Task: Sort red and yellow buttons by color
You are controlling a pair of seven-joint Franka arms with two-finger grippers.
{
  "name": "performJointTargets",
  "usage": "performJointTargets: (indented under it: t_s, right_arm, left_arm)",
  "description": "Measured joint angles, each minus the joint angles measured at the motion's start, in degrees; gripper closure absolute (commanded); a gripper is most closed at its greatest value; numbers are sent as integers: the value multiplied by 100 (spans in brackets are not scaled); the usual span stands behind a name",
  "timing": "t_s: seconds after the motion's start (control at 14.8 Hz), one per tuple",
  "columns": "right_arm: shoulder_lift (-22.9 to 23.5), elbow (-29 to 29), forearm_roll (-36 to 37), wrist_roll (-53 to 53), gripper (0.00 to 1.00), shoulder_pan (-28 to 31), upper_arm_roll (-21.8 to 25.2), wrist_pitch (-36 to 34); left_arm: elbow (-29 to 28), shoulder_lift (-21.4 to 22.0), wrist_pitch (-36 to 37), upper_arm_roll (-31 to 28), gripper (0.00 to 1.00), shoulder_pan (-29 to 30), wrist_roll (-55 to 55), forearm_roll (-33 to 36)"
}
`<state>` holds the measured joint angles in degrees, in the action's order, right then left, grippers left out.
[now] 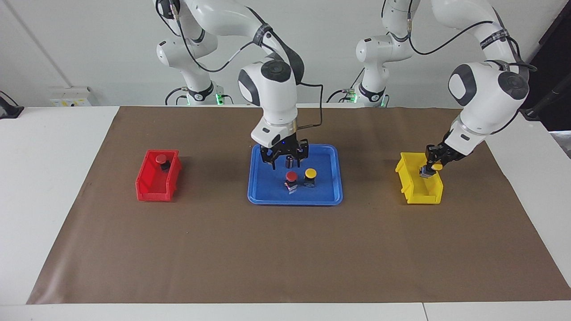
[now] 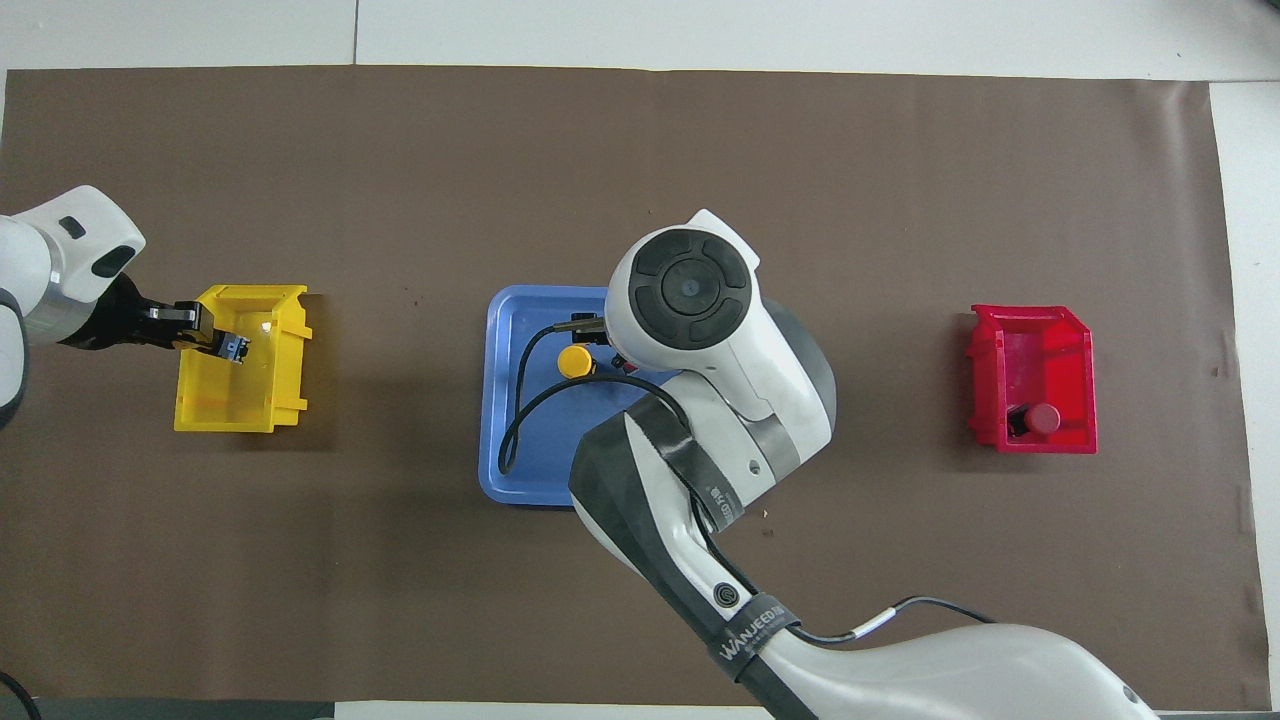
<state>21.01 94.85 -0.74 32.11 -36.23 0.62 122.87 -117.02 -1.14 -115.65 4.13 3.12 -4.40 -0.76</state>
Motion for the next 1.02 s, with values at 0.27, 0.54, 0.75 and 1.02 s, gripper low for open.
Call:
performJointTargets:
  t_s: [0.27,0.54,0.75,1.02]
  right_arm:
    - [185,105,50,0,21,-117,9,203]
    - [184,156,80,-12,27,-101,56,225]
    - [183,385,81,-18,31,-93,65,551]
    - [183,600,82,-19,47,-100,62,698]
  left_arm:
    - [-549,218,-283,-9,96,17,0,0]
    - [-1106,277,-948,-13,95,18,0,0]
    - [-1373,268,-1325,-15,92,22,0,0]
    - [-1377,269,-1345,-31,43,36,0,0]
